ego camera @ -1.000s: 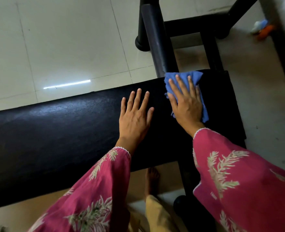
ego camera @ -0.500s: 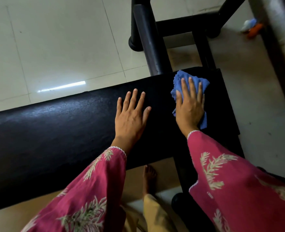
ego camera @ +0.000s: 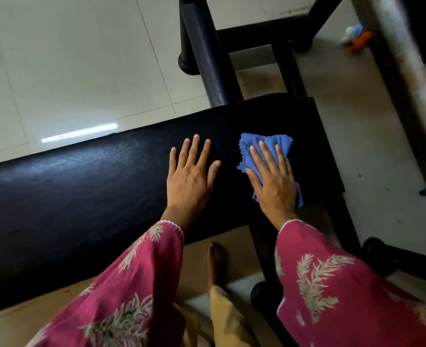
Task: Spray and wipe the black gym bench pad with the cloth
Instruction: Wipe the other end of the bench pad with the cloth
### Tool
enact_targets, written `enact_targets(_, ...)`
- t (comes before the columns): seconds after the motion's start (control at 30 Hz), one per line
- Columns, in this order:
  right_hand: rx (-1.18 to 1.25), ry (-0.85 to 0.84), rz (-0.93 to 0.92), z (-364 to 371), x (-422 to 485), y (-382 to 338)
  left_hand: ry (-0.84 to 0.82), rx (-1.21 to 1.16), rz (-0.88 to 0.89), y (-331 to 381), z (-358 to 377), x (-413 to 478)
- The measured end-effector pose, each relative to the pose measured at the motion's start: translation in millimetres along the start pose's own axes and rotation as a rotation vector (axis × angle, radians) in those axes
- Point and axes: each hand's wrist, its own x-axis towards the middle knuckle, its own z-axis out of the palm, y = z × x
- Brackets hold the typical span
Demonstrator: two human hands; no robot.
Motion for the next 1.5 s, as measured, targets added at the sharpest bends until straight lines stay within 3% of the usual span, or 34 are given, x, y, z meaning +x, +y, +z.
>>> enact_targets(0.13, 0.035, 0.125, 0.405, 0, -11, -7, 0.007, 0.008, 0.013, 5, 2, -2)
enact_targets(0.17, 0.03, 0.135, 0.432, 1, -15, -14, 0.005, 0.008, 0.012, 6, 3, -2)
enact_targets(0.3, -0.012, 0.082, 0.243, 2, -32, 1, 0.005, 0.018, 0.045, 10, 4, -2)
enact_targets(0.47, 0.047, 0.165, 0.555, 0, -20, -7, 0.009, 0.025, 0.082, 12, 6, -1)
enact_targets(0.6, -0.02, 0.025, 0.172, -5, -23, 13, 0.026, 0.016, 0.096, 14, 8, 6)
enact_targets(0.67, 0.008, -0.025, 0.095, -8, -12, 32, 0.045, 0.028, 0.104, 15, 9, 11)
enact_targets(0.83, 0.017, 0.036, 0.421, -6, 37, 16, 0.069, 0.035, 0.098, 20, 10, 27)
enact_targets(0.97, -0.004, -0.04, 0.11, -6, 44, 27, 0.088, 0.028, 0.142, 27, 13, 39)
enact_targets(1.03, 0.025, -0.056, 0.037, -7, 55, 44, 0.106, 0.032, 0.158, 28, 15, 45)
enact_targets(1.2, 0.021, 0.042, 0.316, -3, 83, 36, 0.118, 0.021, 0.159, 30, 17, 51)
enact_targets(1.37, 0.023, -0.069, 0.019, -9, 90, 57, 0.125, 0.026, 0.179, 30, 19, 54)
enact_targets(1.5, 0.095, 0.053, 0.331, -3, 113, 52, 0.129, 0.047, 0.183, 32, 18, 58)
